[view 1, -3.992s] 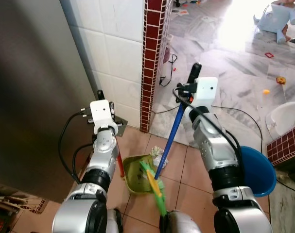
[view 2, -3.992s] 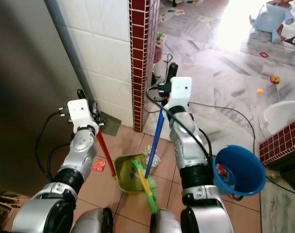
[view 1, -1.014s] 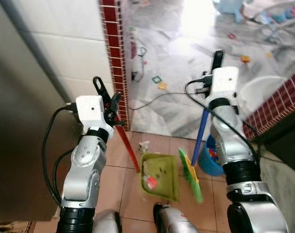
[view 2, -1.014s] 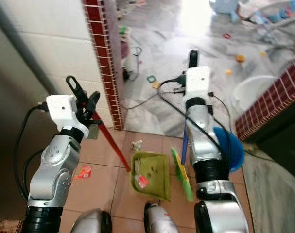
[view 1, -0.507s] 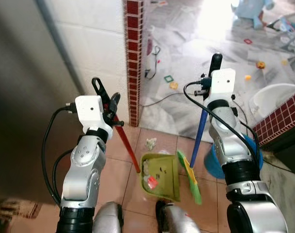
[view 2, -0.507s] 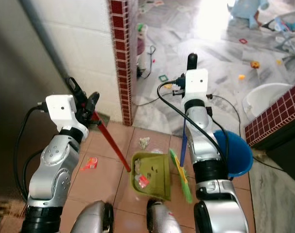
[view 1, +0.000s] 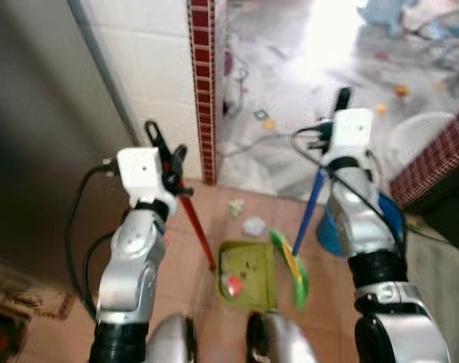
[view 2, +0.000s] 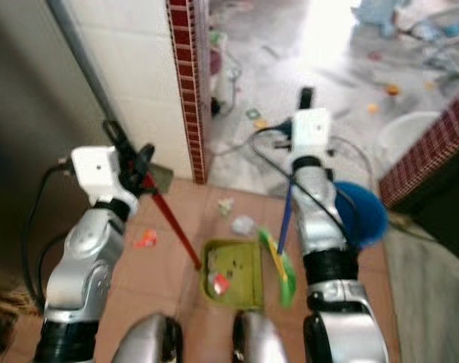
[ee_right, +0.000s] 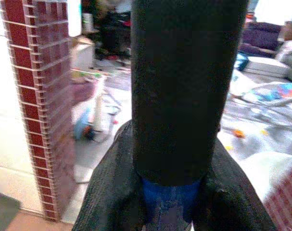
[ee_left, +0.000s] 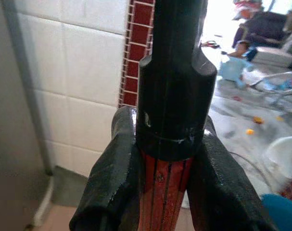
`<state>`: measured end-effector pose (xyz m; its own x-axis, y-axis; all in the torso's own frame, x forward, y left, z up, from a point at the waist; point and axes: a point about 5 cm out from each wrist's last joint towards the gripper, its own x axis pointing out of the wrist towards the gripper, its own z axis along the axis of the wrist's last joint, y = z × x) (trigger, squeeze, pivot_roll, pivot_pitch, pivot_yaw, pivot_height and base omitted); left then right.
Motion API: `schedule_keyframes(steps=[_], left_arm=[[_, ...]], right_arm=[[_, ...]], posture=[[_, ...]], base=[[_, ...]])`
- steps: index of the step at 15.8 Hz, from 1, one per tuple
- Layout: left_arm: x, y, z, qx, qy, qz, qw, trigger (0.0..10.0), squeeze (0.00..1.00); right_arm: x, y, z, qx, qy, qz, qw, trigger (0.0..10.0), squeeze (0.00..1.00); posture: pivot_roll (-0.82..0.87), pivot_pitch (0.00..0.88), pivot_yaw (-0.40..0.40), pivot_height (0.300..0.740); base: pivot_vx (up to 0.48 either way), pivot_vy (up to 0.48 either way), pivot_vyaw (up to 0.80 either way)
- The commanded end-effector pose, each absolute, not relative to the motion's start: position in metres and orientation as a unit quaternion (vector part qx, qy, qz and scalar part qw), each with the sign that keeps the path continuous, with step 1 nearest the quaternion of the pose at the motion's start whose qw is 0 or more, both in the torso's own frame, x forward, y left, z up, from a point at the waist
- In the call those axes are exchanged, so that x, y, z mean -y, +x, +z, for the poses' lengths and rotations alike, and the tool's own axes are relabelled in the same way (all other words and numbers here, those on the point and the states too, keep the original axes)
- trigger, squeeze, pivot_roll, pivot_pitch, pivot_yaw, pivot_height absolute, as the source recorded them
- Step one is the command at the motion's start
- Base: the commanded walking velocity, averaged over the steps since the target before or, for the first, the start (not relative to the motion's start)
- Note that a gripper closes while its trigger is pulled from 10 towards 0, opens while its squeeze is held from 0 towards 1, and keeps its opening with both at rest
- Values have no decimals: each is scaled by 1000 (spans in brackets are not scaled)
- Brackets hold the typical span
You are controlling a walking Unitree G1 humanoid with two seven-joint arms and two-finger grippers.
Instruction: Sweep floor
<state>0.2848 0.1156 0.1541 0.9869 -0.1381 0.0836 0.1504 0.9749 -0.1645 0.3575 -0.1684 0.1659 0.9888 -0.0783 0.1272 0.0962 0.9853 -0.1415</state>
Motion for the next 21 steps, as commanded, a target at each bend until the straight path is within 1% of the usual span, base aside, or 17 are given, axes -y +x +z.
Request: schedule_keyframes(steps=[1, 3, 6, 8, 9, 10, 12, 14, 16, 21], left_arm=[[-114, 285, 164, 57, -99, -74, 991, 10000, 0], [-115, 285, 162, 54, -95, -75, 991, 10000, 0], [-119, 293, 149, 39, -64, -80, 994, 10000, 0], [-120, 295, 150, 43, -59, -79, 994, 10000, 0], [-125, 296, 152, 44, -55, -61, 996, 10000, 0], [-128, 295, 151, 44, -53, -49, 996, 10000, 0], [-141, 291, 146, 42, -64, -18, 997, 10000, 0], [-146, 291, 140, 37, -66, -5, 997, 10000, 0], [-152, 293, 134, 31, -79, 3, 996, 10000, 0], [-155, 300, 134, 32, -72, -6, 997, 10000, 0]], right_arm=[[164, 359, 169, 63, -75, -36, 995, 10000, 0], [161, 357, 163, 51, -67, -32, 996, 10000, 0], [145, 354, 142, 11, -68, -12, 998, 10000, 0], [141, 354, 142, 9, -66, -9, 998, 10000, 0], [136, 355, 146, 21, -52, -3, 998, 10000, 0], [137, 354, 143, 16, -40, -12, 999, 10000, 0], [139, 351, 136, 8, -26, -19, 999, 10000, 0], [143, 347, 132, 9, -27, -22, 999, 10000, 0], [158, 340, 110, -20, -25, -52, 998, 10000, 0], [161, 346, 122, 0, -30, -51, 998, 10000, 0]], posture=[[-36, 112, -5, 740], [-33, 111, -5, 740], [-39, 85, -28, 740], [-40, 83, -26, 740], [-8, 70, -10, 740], [10, 50, -2, 740], [-3, 11, 27, 740], [-17, 0, 42, 740], [-15, 0, 45, 740], [-24, 0, 25, 740]], base=[[-285, 0, 0], [-287, 0, 0], [0, 0, 0], [0, 0, 0], [0, 0, 0], [0, 0, 0], [0, 0, -672], [0, 0, -800], [0, 0, -800], [0, 0, -800]])
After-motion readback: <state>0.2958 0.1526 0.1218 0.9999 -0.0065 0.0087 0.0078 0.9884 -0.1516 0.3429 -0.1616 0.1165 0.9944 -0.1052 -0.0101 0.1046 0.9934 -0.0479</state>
